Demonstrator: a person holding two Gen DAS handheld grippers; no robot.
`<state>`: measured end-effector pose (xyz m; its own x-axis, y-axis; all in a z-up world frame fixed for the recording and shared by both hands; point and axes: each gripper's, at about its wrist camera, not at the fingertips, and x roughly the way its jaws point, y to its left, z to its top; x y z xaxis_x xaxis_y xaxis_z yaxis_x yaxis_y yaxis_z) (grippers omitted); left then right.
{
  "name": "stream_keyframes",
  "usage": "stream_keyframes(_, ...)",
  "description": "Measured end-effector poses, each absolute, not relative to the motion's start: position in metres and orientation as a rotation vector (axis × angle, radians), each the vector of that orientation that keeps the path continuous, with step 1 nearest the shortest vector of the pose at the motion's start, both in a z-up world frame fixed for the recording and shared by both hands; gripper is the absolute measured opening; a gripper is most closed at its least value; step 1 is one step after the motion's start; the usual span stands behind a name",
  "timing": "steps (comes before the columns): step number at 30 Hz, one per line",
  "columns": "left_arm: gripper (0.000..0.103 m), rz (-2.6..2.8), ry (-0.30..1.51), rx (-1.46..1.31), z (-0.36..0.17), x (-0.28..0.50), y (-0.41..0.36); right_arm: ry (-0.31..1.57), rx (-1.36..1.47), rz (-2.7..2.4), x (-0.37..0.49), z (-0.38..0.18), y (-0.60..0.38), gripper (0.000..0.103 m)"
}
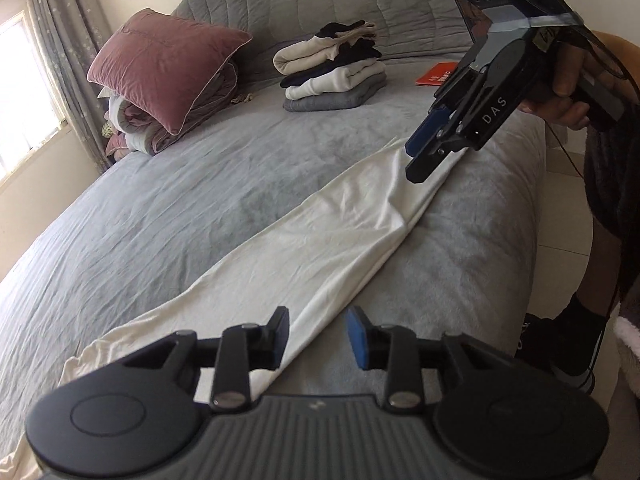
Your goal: Fold clothes
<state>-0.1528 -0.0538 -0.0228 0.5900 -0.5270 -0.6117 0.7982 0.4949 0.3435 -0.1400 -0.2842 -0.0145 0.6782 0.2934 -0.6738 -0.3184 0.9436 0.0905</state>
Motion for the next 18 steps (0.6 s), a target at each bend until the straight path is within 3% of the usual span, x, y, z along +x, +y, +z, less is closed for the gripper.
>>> stream_keyframes(9,0.033,-0.925,0.444,0.749,-0.038,-0.161,-0.100,0.749,0.011,0.255,-0.146,-0.017,-0.312,0.051)
stream_keyframes(15,0.033,-0.959,0.494,0.694,-0.037,-0.145,-0.107,0.772,-0.109,0.329,-0.153,-0.030,-0.300,0.038)
stream_keyframes(17,0.033,-0.972,0.516,0.678,-0.038,-0.141,-0.107,0.789,-0.154,0.321,-0.152,-0.037,-0.298,0.021)
stream_keyframes(18,0.033,-0.984,0.529,0.668,-0.037,-0.138,-0.107,0.788,-0.165,0.316,-0.152,-0.038,-0.300,0.005)
